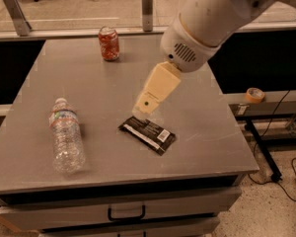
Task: Move water bottle near coke can
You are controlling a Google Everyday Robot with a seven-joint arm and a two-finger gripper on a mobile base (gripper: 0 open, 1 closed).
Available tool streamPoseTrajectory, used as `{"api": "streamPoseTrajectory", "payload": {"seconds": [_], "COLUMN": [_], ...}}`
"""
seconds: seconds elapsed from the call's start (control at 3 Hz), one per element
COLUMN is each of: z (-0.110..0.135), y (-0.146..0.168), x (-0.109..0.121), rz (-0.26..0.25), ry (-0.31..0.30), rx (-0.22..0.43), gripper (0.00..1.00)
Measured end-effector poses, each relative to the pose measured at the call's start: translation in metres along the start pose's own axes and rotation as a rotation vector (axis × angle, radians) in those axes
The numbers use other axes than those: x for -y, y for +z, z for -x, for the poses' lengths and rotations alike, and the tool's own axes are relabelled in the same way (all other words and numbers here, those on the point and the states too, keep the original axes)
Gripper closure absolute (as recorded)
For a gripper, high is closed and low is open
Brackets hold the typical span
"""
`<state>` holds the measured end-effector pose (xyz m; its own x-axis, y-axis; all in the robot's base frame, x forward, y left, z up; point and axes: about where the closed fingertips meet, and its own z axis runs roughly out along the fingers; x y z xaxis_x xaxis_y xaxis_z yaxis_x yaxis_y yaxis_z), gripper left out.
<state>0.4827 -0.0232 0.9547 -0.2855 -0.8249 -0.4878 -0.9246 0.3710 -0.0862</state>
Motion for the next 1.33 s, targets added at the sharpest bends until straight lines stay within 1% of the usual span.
{"api": "streamPoseTrajectory", "payload": {"seconds": [0.33, 0.67, 1.0, 1.33], "z": [0.023, 0.028, 0.03, 0.041], "y": [0.03, 0.049, 0.048, 0.044], "x": [-0.003, -0.015, -0.016, -0.013], "rz": [-0.007, -0.034, -0.046, -0.032], "ry": [0.051, 0.116, 0.192, 0.28], "rx": [-0.089, -0.211, -0.21, -0.13], "gripper": [0.0, 0.0, 0.0, 0.0]}}
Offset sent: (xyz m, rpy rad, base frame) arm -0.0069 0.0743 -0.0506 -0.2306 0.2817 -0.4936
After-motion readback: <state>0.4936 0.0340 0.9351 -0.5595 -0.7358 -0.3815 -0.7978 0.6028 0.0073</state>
